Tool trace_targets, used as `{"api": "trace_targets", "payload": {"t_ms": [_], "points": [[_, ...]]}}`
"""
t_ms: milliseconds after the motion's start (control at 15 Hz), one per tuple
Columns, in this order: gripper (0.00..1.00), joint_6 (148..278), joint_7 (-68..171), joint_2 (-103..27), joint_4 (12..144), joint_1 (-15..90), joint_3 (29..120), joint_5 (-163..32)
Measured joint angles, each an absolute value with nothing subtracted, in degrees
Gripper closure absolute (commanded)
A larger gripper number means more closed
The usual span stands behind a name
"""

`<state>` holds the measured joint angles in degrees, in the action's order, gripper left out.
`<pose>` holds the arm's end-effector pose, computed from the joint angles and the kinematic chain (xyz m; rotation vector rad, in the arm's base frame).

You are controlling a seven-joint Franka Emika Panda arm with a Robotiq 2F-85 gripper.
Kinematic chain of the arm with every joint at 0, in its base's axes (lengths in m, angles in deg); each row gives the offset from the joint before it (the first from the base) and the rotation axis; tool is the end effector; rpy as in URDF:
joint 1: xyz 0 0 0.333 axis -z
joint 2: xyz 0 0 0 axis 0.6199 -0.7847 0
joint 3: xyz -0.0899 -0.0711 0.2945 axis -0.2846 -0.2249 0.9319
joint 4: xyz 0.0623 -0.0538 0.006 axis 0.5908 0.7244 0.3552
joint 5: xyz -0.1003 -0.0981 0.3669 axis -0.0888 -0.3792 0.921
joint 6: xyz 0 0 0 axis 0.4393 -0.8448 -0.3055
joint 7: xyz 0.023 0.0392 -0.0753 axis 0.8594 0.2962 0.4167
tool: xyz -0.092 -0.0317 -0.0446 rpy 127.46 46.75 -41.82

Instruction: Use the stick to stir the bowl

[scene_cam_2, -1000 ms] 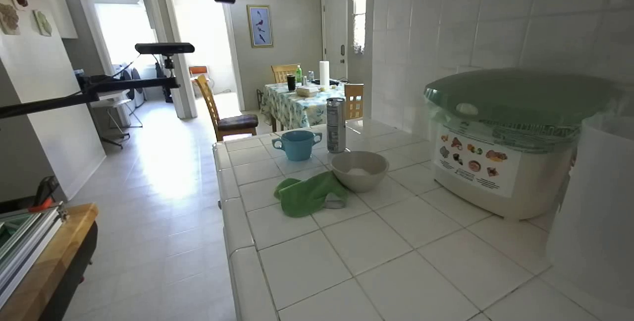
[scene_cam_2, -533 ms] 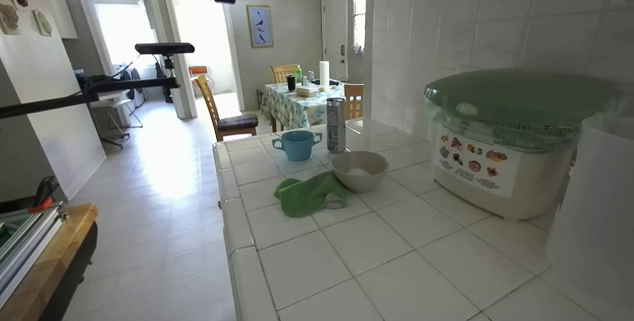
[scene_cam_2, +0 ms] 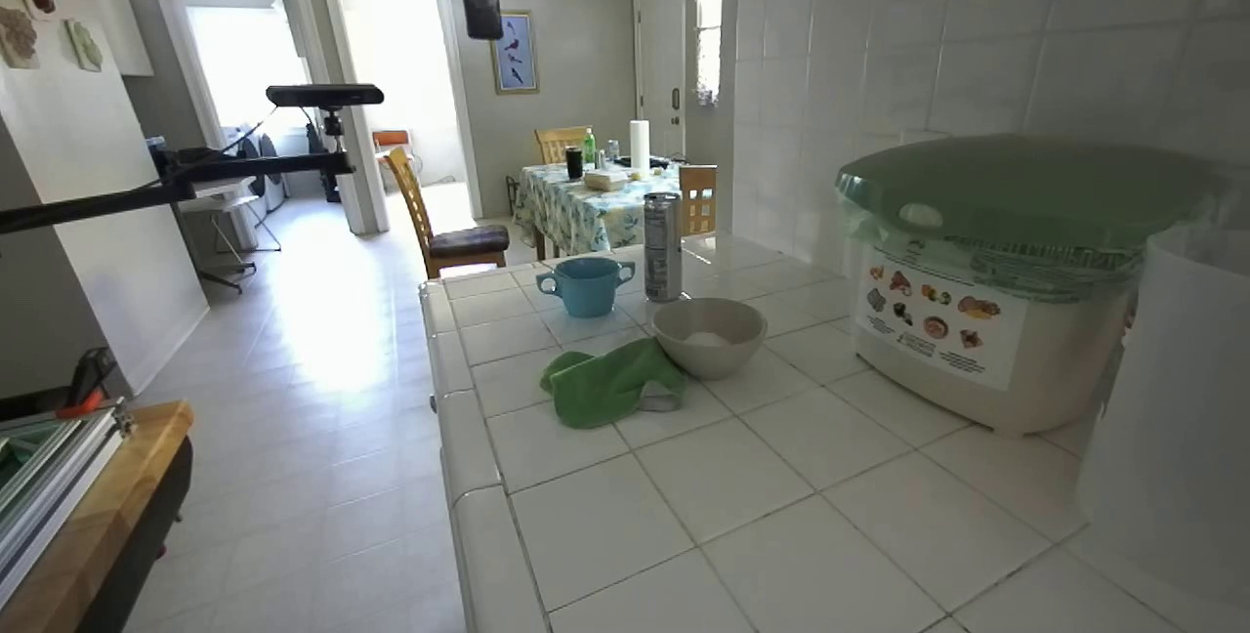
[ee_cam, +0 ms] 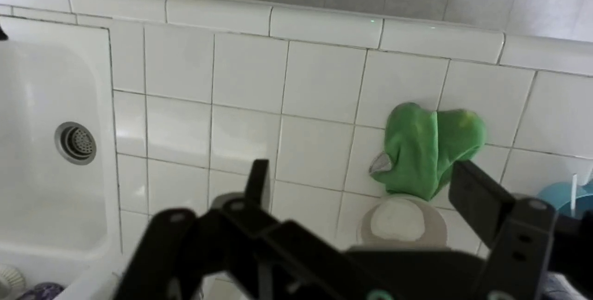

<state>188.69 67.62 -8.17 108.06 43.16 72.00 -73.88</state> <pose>0.4759 -0.1113 0.5047 2.9794 0.1045 -0.0307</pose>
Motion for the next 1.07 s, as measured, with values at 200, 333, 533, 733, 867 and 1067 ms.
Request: {"api": "trace_targets", "payload": {"t_ms": [200, 333, 533, 733, 867, 1067], "points": [[0.00, 192.82, 65.38, -10.22, 108.07, 42.10, 73.30, -73.03], [0.00, 196.10, 64.88, -11.59, 108.13, 41.33, 74.00, -72.35], [0.00, 201.08, 64.90, -13.56, 108.27, 40.04, 75.34, -71.97], [0.00, 204.25, 63.40, -15.82, 108.28, 39.29, 76.78, -72.88], [0.00, 205.47, 61.18, -16.96, 108.19, 39.27, 77.35, -74.03], [0.00, 206.02, 54.27, -17.52, 108.02, 39.71, 77.26, -75.70]]}}
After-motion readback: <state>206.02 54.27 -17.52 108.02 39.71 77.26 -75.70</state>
